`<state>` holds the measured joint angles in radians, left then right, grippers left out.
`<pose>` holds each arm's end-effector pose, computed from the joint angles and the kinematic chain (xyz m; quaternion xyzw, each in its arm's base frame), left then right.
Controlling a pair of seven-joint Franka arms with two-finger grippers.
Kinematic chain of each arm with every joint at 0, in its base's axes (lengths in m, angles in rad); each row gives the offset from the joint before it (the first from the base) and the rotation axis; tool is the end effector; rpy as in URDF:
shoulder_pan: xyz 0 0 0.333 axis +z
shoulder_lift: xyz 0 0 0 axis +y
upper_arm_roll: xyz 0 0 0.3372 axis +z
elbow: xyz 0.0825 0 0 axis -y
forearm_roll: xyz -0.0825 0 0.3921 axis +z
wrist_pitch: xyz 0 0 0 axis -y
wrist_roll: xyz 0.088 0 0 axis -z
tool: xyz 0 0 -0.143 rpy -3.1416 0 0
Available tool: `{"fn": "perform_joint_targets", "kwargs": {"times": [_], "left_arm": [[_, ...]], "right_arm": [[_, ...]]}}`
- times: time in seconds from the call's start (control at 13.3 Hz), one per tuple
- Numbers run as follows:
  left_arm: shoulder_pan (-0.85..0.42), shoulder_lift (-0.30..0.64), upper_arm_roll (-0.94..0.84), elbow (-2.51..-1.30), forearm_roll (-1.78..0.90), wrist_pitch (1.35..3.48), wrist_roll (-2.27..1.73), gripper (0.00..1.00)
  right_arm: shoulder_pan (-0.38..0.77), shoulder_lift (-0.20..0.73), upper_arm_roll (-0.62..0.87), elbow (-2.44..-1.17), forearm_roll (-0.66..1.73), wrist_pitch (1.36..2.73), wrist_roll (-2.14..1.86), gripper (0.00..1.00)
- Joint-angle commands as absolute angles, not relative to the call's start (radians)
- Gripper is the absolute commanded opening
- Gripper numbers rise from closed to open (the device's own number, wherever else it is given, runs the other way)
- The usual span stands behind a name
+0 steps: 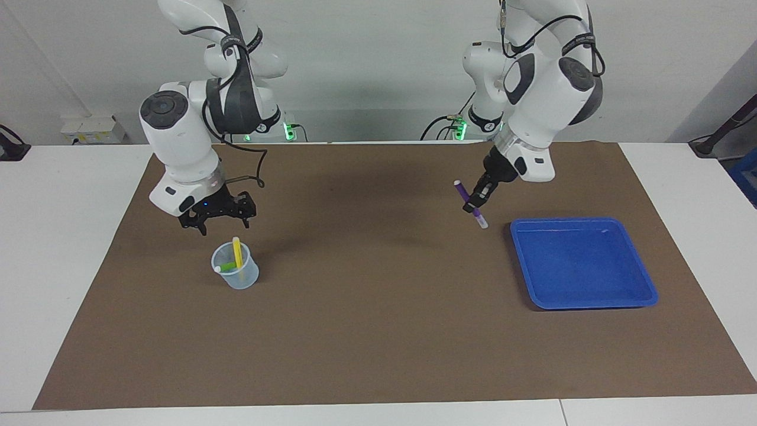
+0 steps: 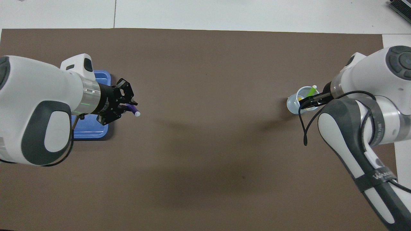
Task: Right arm passes pens to left for tray arrangement
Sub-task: 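Lower the purple pen into the blue tray and open the left gripper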
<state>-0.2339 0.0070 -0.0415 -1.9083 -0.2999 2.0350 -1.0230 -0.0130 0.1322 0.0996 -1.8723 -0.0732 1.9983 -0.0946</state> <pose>0.5583 -0.1849 0.4871 0.8974 0.4151 -0.0360 0.1453 0.6023 0.0437 0.4234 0.9941 0.1052 -0.0028 0.0267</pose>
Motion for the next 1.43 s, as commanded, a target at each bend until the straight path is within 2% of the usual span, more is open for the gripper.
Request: {"fn": "perform_joint_targets", "kwargs": {"times": [0.0, 0.15, 0.23, 0.45, 0.9, 1.35], "left_arm": [[-0.189, -0.011, -0.052, -1.91, -0.204, 1.984, -0.904, 0.0], [-0.134, -0.014, -0.051, -1.902, -0.201, 1.936, -0.716, 0.0], [-0.106, -0.015, -0.051, -1.905, -0.195, 1.933, -0.657, 0.0], [-0.046, -0.018, -0.052, -1.908, -0.115, 1.928, -0.459, 0.0], [0.044, -0.009, -0.051, -1.905, -0.023, 1.98, -0.104, 0.0], [0.169, 0.061, -0.054, -1.904, 0.084, 2.147, 0.05, 0.0]], "right_arm": [[-0.021, 0.113, 0.103, -1.942, -0.091, 2.058, -0.109, 0.96], [-0.023, 0.124, 0.104, -1.982, -0.089, 2.106, -0.033, 0.85], [-0.023, 0.123, 0.104, -1.993, -0.089, 2.106, -0.025, 0.74], [-0.026, 0.124, 0.104, -1.988, -0.074, 2.108, -0.023, 0.52], [-0.029, 0.13, 0.104, -1.985, -0.072, 2.134, -0.018, 0.44], [-0.026, 0.141, 0.104, -1.985, -0.051, 2.152, 0.003, 0.43]]}}
